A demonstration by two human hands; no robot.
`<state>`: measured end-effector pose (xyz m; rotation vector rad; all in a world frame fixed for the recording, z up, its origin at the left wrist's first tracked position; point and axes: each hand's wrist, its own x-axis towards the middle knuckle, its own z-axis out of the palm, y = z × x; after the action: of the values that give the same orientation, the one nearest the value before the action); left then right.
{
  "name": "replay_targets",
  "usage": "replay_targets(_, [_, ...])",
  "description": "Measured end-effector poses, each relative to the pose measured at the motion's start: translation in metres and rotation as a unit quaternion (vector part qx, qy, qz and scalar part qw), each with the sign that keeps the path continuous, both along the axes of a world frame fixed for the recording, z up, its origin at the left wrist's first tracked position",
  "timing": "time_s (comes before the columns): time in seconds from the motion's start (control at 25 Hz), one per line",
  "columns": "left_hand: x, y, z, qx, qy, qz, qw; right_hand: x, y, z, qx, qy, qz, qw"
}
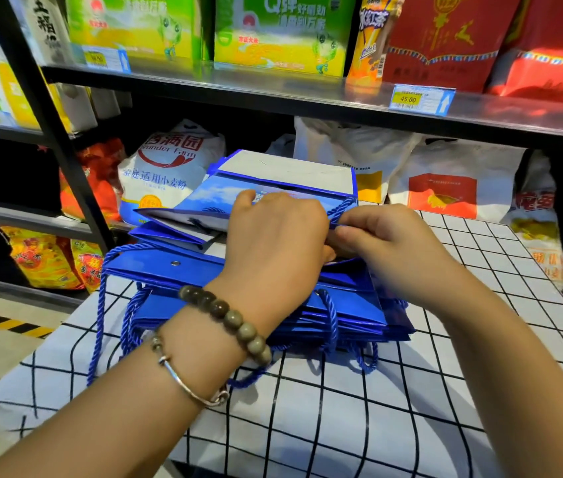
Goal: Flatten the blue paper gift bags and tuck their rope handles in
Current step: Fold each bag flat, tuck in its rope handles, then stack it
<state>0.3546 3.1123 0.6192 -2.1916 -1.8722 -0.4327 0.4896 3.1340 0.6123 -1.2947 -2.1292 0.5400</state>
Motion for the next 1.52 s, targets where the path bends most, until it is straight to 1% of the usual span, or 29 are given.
replay_targets(0.16, [-0.001,0.003,-0.009,-0.016,-0.014,-0.048,0.999,-0.001,-0.002,-0.004,0.021,0.029,-0.024,0.999])
replay_targets(0.44, [-0.008,0.004,-0.005,-0.088,-0.016,-0.107,0.990,0.001,0.001,-0.015,0.025,0.043,-0.033,0.998])
replay_targets(0.52, [-0.013,0.003,-0.003,-0.108,-0.047,-0.133,0.984,0.002,0.000,-0.016,0.030,0.048,-0.042,0.998])
replay_targets(0.56, [-0.014,0.002,-0.003,-0.111,-0.062,-0.139,0.982,0.003,0.001,-0.015,0.030,0.037,-0.043,0.998])
replay_targets(0.64, [-0.016,0.001,-0.005,-0.079,-0.066,-0.140,0.985,0.002,0.001,-0.015,0.013,0.000,-0.037,0.999])
replay_targets(0.68, [-0.017,0.001,-0.007,-0.062,-0.069,-0.146,0.985,0.002,0.000,-0.014,-0.011,0.005,-0.031,0.999])
replay_targets(0.8, [-0.023,0.000,-0.012,-0.045,-0.082,-0.189,0.977,-0.002,0.000,-0.006,-0.106,0.086,-0.032,0.990])
replay_targets(0.88, [-0.025,-0.001,-0.012,-0.046,-0.097,-0.191,0.976,-0.007,0.003,-0.002,-0.148,0.121,-0.042,0.981])
replay_targets(1.0, [-0.025,-0.005,-0.009,-0.047,-0.119,-0.174,0.976,-0.011,0.009,0.000,-0.158,0.157,-0.076,0.972])
replay_targets(1.12, [-0.030,-0.007,-0.008,-0.077,-0.172,-0.161,0.969,-0.011,0.011,-0.002,-0.182,0.199,-0.102,0.958])
replay_targets(1.16, [-0.032,-0.008,-0.008,-0.082,-0.165,-0.160,0.970,-0.011,0.011,-0.002,-0.187,0.212,-0.108,0.953])
replay_targets(1.2, [-0.032,-0.007,-0.007,-0.082,-0.124,-0.154,0.977,-0.012,0.010,-0.002,-0.184,0.221,-0.112,0.951])
replay_targets(1.28, [-0.029,-0.004,-0.003,-0.051,0.022,-0.139,0.989,-0.012,0.008,-0.003,-0.158,0.220,-0.114,0.956])
replay_targets(1.32, [-0.025,-0.004,0.002,-0.028,0.099,-0.143,0.984,-0.011,0.008,-0.003,-0.136,0.199,-0.116,0.963])
replay_targets(1.36, [-0.021,-0.003,0.006,-0.011,0.167,-0.157,0.973,-0.009,0.007,-0.004,-0.107,0.160,-0.121,0.974])
replay_targets(1.44, [-0.017,-0.003,0.014,0.002,0.274,-0.209,0.939,-0.002,0.003,-0.004,-0.030,0.066,-0.143,0.987])
replay_targets(1.48, [-0.016,-0.003,0.018,0.008,0.311,-0.228,0.923,0.002,0.001,-0.004,0.018,0.038,-0.163,0.986])
replay_targets(1.52, [-0.016,-0.001,0.021,0.014,0.327,-0.233,0.916,0.005,-0.004,-0.002,0.067,0.033,-0.186,0.980])
